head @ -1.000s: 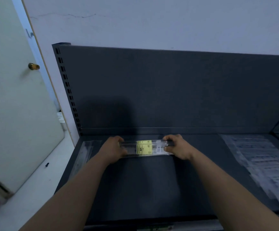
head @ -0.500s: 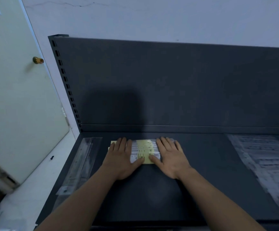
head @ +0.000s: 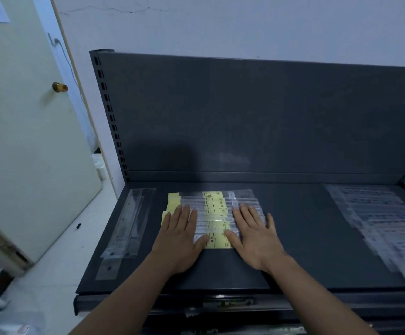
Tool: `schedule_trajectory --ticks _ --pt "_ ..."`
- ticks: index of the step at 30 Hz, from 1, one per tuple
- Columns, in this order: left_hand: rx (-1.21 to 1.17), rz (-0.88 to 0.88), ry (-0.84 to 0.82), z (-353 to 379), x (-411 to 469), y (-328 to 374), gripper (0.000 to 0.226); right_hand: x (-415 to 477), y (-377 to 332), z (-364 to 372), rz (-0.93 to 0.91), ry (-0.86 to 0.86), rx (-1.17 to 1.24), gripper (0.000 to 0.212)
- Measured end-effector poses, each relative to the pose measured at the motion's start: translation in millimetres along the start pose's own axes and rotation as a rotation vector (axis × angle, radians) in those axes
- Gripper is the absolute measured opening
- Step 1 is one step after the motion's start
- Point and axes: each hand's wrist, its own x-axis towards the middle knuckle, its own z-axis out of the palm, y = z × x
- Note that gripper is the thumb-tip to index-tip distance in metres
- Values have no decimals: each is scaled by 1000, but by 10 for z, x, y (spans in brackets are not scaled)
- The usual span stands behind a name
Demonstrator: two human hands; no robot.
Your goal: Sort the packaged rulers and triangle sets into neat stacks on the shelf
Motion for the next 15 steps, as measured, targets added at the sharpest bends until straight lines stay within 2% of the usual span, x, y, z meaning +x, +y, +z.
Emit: schedule_trajectory --ticks 3,8,12,15 --pt "-5 -9 -30 32 -125 21 109 -121 -31 3 27 -33 17 76" --pt "-45 -37 -84 34 -310 27 106 -306 -52 33 72 -88 59 82" --pt "-48 -8 -118 12 -421 21 114 -423 -51 17 73 -137 108 89" --pt "-109 -80 -69 -78 -394 -13 104 -409 0 -100 91 -61 207 92"
